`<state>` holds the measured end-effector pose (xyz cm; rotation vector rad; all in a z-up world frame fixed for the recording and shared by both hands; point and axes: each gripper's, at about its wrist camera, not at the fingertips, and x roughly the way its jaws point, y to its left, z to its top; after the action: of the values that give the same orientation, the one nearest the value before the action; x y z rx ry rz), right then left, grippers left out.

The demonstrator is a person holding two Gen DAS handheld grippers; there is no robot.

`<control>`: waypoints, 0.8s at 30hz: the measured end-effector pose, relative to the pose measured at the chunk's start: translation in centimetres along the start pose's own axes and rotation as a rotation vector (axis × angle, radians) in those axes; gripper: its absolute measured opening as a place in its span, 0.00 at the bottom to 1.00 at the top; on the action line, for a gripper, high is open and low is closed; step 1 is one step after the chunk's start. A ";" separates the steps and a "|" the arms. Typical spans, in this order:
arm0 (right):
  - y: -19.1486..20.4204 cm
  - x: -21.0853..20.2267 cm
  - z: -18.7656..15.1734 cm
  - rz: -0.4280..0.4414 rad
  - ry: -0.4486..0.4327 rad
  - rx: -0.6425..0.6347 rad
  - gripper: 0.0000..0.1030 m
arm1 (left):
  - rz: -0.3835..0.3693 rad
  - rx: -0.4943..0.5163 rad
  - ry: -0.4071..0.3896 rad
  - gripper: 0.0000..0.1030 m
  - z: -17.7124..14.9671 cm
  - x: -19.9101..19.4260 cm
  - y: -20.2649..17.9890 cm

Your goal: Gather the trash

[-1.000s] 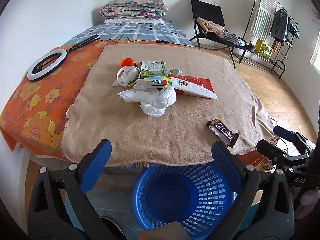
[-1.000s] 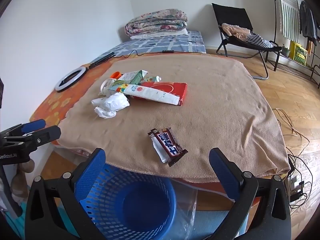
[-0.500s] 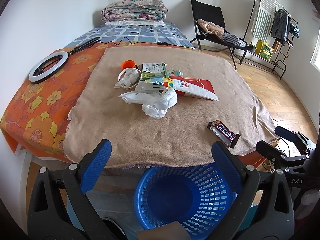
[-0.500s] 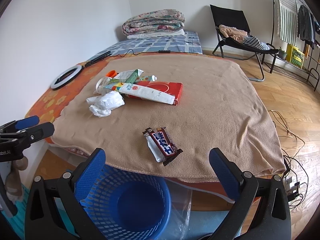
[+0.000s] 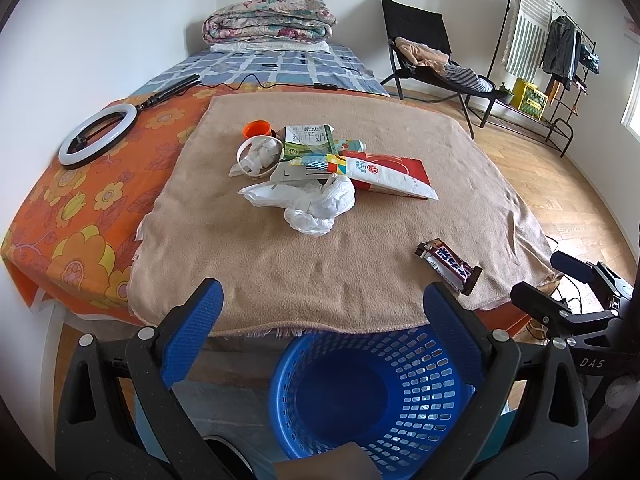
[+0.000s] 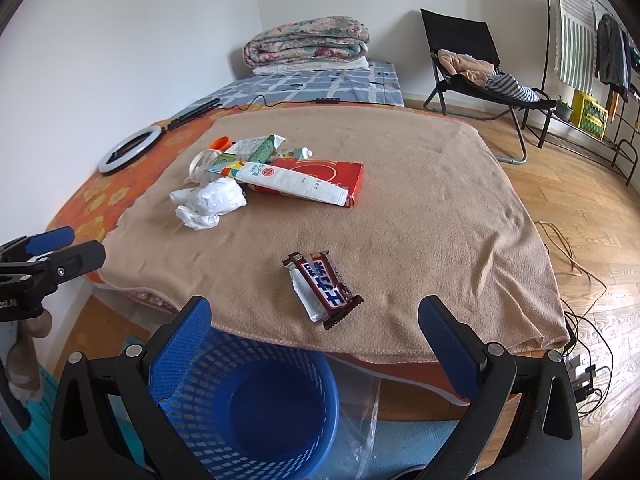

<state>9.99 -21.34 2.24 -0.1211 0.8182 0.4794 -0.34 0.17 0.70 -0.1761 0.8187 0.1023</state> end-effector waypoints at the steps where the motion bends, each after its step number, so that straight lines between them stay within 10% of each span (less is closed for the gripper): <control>1: 0.0 0.0 0.0 0.001 0.001 0.000 0.99 | 0.000 0.001 0.000 0.99 0.0 0.0 0.0; 24: 0.1 0.4 -0.3 0.025 0.029 0.001 0.99 | 0.003 0.001 -0.002 0.99 0.0 -0.4 0.1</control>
<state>9.98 -21.17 1.72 -0.1175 0.8493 0.5021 -0.60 0.24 0.99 -0.1739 0.8173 0.1050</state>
